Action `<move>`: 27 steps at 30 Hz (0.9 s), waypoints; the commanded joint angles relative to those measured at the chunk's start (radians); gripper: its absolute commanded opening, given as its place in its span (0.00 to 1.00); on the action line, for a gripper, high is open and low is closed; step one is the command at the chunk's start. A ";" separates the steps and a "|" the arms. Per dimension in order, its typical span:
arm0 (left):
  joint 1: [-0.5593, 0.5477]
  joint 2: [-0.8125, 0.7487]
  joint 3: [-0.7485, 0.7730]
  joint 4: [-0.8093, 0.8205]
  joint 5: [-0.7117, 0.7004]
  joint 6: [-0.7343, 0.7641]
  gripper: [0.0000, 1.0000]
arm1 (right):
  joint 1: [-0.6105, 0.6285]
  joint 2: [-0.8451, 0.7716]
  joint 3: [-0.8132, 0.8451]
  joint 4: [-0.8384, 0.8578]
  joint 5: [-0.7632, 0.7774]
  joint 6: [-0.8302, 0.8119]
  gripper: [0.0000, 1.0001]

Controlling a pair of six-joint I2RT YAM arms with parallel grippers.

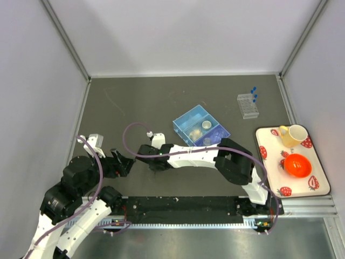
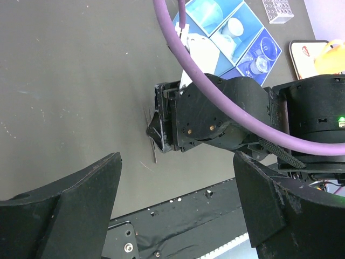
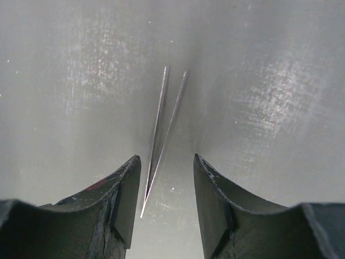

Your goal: Organize the chemistry lab equipment

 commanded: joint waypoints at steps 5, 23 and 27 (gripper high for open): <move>0.001 -0.011 0.023 0.015 0.006 0.006 0.90 | -0.014 0.049 0.068 -0.024 0.077 0.055 0.39; 0.003 -0.005 0.021 0.019 0.003 0.012 0.90 | -0.014 0.118 0.128 -0.054 0.084 0.033 0.03; 0.001 -0.007 0.023 0.019 0.001 0.010 0.90 | -0.014 0.110 0.122 -0.061 0.092 0.025 0.00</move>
